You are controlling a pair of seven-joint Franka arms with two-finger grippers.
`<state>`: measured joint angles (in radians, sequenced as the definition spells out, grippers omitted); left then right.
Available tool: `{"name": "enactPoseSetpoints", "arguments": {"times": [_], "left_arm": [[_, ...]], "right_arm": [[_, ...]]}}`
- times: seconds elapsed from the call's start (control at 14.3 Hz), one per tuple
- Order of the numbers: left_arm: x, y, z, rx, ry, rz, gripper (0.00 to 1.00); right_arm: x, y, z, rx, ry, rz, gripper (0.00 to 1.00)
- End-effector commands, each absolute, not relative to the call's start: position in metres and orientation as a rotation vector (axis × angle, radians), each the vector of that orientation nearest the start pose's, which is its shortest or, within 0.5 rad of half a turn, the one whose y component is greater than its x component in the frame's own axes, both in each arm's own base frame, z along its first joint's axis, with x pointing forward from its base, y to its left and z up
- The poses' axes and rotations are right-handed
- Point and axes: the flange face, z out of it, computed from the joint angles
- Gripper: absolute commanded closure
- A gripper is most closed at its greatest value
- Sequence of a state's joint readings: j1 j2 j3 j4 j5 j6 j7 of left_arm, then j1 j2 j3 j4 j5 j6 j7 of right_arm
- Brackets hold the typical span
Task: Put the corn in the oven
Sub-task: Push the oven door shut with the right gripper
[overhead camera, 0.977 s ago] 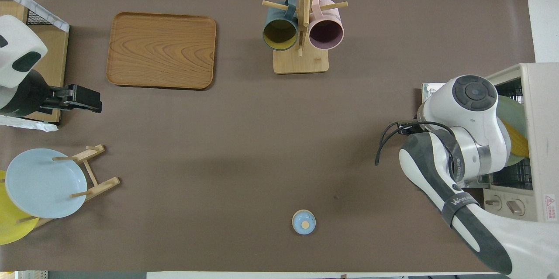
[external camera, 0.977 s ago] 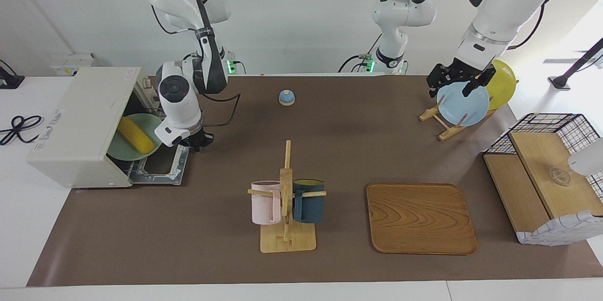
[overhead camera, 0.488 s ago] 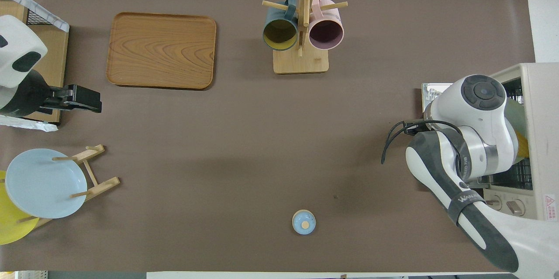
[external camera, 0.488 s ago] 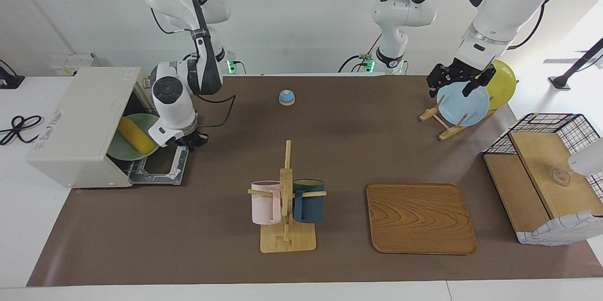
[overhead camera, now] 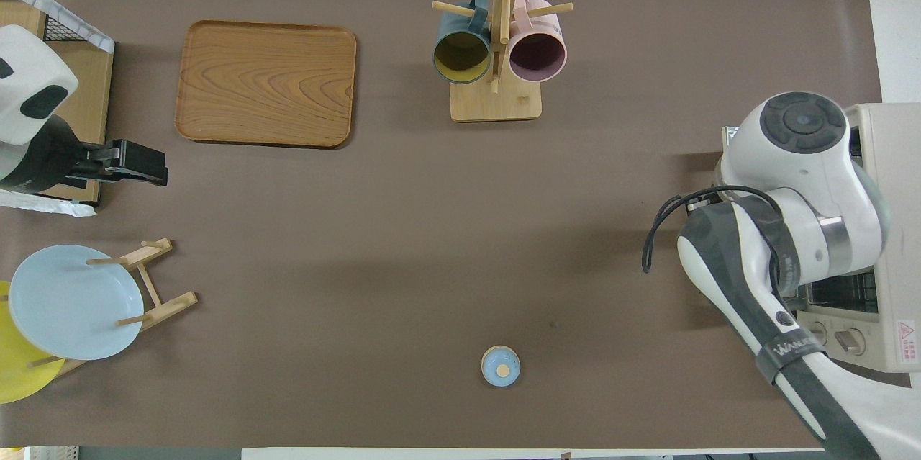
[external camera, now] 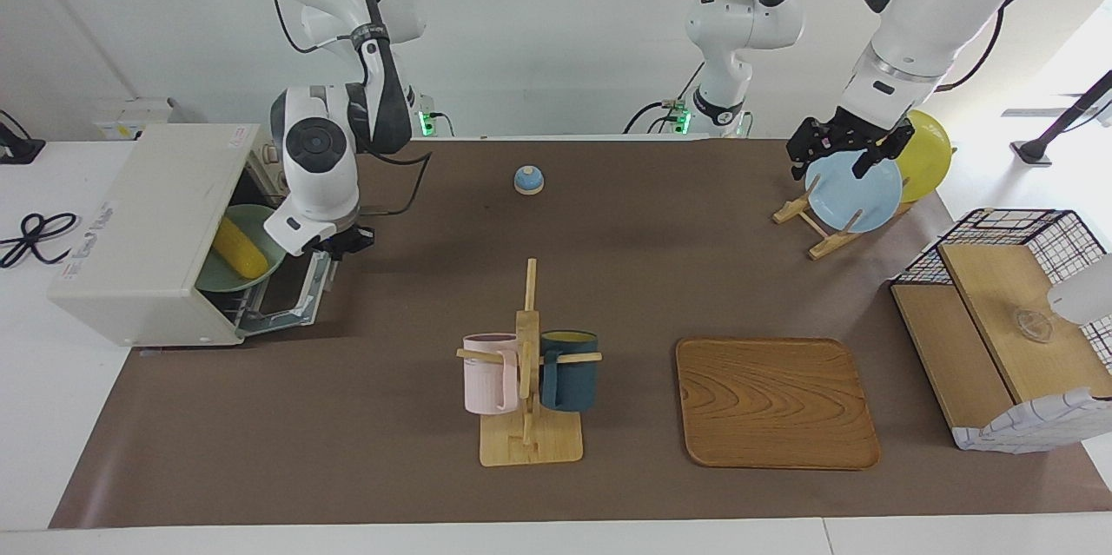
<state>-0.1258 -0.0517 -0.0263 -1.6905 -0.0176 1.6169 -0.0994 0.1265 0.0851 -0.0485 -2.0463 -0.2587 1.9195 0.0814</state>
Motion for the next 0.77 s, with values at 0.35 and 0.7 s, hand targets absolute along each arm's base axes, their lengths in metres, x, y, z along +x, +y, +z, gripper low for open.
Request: {"name": "enactPoseSetpoints", "arguments": {"times": [0.35, 0.7], "left_arm": [[0.532, -0.082, 0.606, -3.157, 0.078, 0.035, 0.00], [0.532, -0.082, 0.605, -3.156, 0.081, 0.037, 0.00]], "right_arm": [[0.551, -0.090, 0.472, -3.462, -0.310, 0.409, 1.00], [0.540, -0.078, 0.553, -3.377, -0.193, 0.209, 0.83]]}}
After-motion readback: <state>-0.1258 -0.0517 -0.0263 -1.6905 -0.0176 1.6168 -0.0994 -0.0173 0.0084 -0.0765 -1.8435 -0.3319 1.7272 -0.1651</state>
